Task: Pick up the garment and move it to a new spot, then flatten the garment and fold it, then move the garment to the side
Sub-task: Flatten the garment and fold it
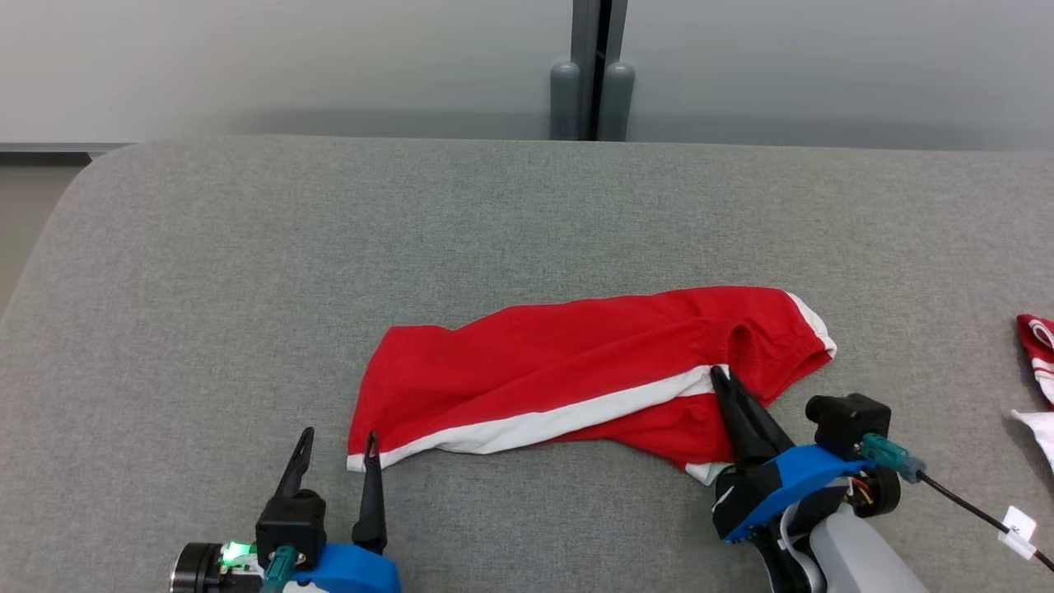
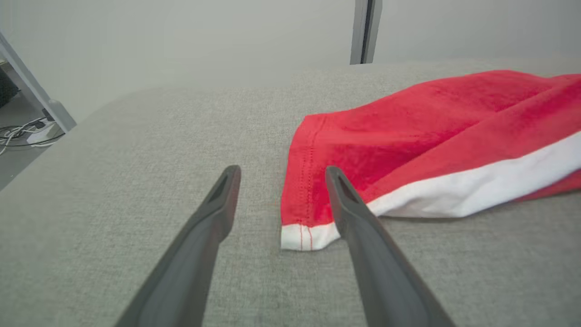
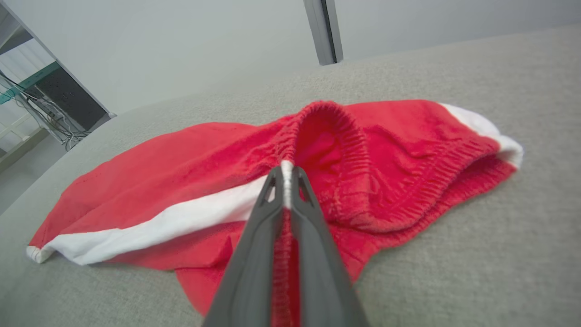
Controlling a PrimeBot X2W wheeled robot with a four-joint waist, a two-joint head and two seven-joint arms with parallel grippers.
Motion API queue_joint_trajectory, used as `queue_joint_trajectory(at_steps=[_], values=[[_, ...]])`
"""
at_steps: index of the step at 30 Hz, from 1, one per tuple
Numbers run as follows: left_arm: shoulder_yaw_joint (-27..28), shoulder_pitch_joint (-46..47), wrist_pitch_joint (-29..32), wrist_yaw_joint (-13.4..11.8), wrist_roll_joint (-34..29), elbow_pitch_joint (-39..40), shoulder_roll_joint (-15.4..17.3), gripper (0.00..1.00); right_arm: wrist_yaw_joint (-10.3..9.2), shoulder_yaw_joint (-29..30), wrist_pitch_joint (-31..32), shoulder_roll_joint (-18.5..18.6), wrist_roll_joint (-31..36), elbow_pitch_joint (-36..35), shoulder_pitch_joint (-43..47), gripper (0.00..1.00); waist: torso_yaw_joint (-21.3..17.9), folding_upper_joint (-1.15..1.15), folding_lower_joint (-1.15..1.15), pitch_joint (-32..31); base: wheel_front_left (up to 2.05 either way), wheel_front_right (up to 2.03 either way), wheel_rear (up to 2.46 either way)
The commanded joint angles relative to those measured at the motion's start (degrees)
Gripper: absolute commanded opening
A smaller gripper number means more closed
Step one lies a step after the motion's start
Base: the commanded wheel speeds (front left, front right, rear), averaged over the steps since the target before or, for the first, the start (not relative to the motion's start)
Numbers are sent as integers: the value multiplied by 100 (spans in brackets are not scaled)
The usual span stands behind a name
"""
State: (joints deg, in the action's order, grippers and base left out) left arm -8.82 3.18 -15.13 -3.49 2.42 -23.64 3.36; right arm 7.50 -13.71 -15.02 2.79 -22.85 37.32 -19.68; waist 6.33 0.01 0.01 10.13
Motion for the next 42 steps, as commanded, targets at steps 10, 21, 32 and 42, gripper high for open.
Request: queue_joint_trajectory(at_steps=[10, 21, 32, 42], values=[[-502, -81, 0, 663, 241, 49, -36, 100, -2, 387, -20, 20, 97, -130, 108, 0, -205, -1, -1, -90, 0, 0, 0], [-743, -195, 0, 893, 853, -363, -44, 100, -2, 397, -20, 21, 90, -96, 106, 0, -153, -1, -1, -152, 0, 0, 0], [-617, -124, 0, 681, 1110, -705, -45, 100, -2, 356, -20, 21, 112, -72, 66, 0, -232, -1, -1, -172, 0, 0, 0], [-597, -34, 0, 653, 1197, -915, -45, 100, -2, 264, -20, 21, 53, -91, 77, 0, -275, -1, -1, -146, 0, 0, 0]])
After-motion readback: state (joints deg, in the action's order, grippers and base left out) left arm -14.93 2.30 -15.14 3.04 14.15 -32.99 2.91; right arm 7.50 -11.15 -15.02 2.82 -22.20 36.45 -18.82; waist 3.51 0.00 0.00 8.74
